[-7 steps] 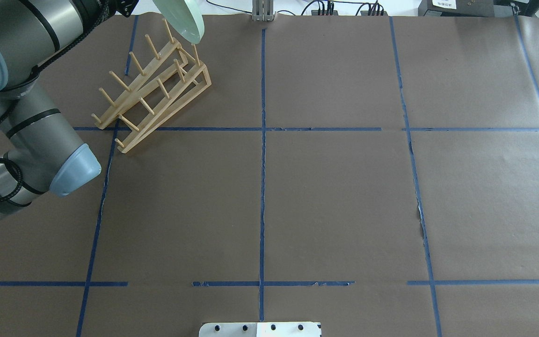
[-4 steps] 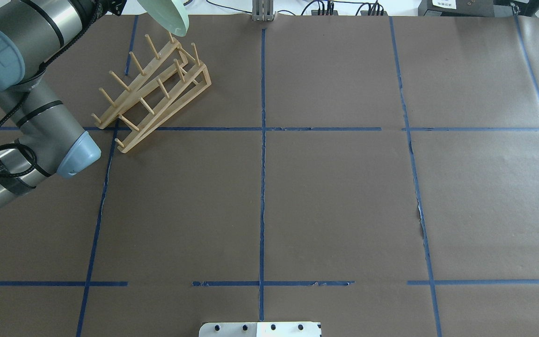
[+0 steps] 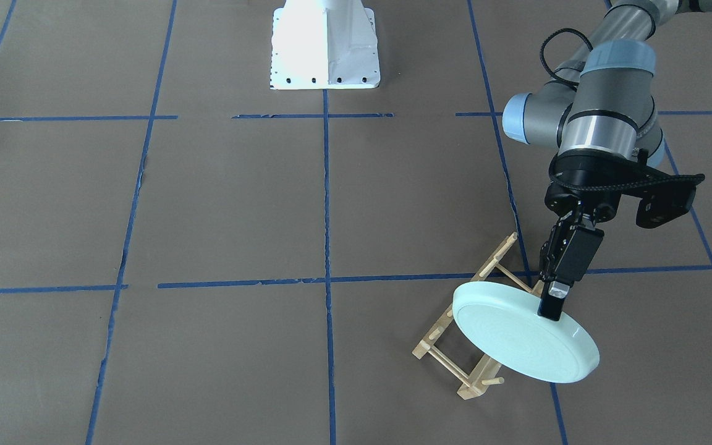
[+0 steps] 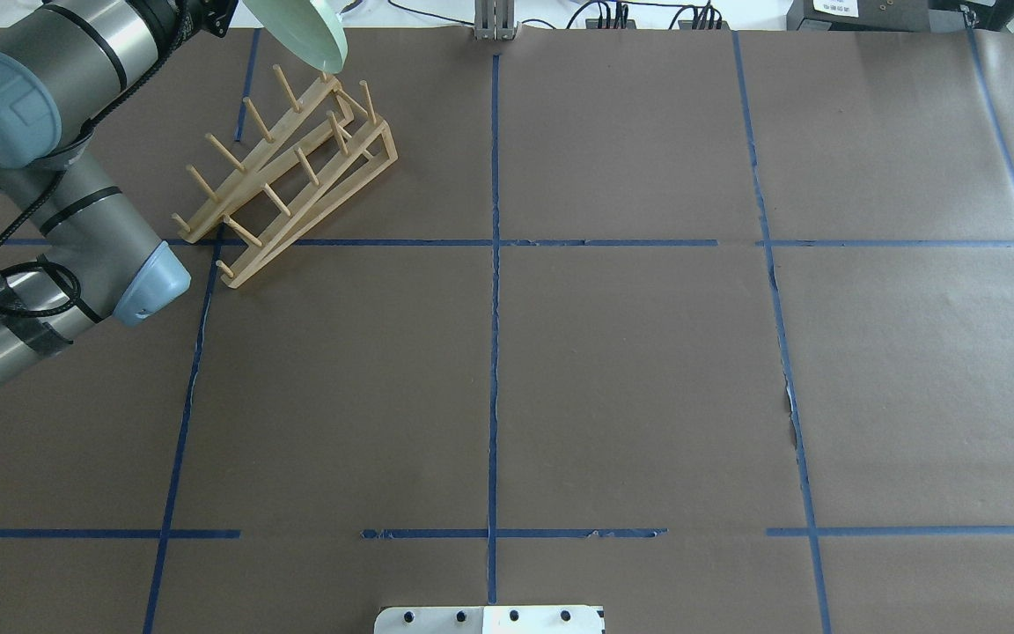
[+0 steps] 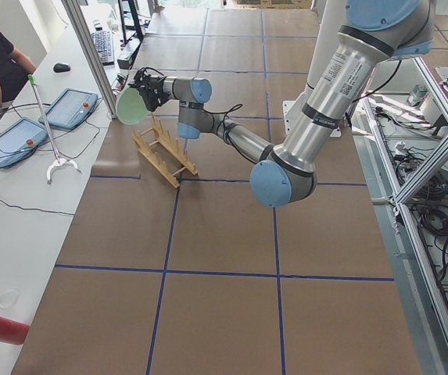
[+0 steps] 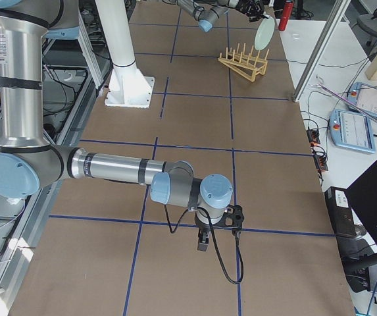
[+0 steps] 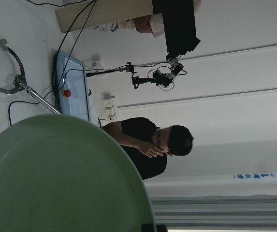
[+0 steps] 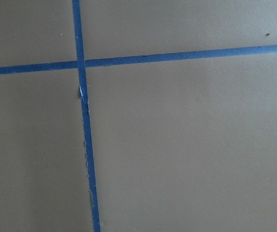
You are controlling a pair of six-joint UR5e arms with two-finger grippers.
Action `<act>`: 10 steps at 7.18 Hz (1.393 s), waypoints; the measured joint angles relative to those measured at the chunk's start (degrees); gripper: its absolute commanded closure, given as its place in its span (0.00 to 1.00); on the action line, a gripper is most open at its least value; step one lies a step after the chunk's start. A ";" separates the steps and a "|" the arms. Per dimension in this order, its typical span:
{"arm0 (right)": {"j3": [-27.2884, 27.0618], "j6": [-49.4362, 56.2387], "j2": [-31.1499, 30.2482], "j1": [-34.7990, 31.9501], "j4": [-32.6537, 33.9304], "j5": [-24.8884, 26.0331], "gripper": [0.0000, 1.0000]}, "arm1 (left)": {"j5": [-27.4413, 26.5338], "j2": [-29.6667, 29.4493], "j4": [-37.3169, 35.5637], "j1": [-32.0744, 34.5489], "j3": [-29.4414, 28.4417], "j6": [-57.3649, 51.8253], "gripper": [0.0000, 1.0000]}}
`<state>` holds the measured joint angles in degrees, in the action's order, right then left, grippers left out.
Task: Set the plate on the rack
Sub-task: 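Lower the upright plate with the left gripper into the rack's pegs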
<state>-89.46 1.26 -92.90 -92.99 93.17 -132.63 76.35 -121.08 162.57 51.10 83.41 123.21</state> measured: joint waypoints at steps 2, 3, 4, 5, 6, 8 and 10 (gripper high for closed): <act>-0.01 0.03 0.00 0.00 0.00 0.00 0.00 | 0.02 -0.32 0.15 -0.13 -1.05 0.67 1.00; 0.00 0.03 0.00 0.00 0.00 0.00 0.00 | 0.01 -0.33 1.01 -0.36 -2.02 1.58 1.00; 0.02 0.02 0.00 0.00 0.00 0.00 0.00 | -0.06 -0.32 2.64 -0.74 -3.35 2.04 1.00; 0.02 0.04 0.00 0.00 0.00 0.00 0.00 | -0.11 -0.21 3.76 -1.33 -4.35 2.19 1.00; 0.01 0.05 0.00 0.00 0.00 0.00 0.00 | -0.28 0.00 4.21 -2.04 -4.78 2.19 1.00; 0.00 0.04 0.00 0.00 0.00 0.00 0.00 | -0.83 0.49 4.94 -3.32 -5.01 1.82 1.00; 0.07 0.03 0.00 0.00 0.00 0.00 0.00 | -1.03 1.21 5.48 -4.45 -5.20 1.62 1.00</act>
<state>-89.40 1.30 -92.90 -92.99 93.16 -132.63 75.33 -119.88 168.05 46.65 78.21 124.84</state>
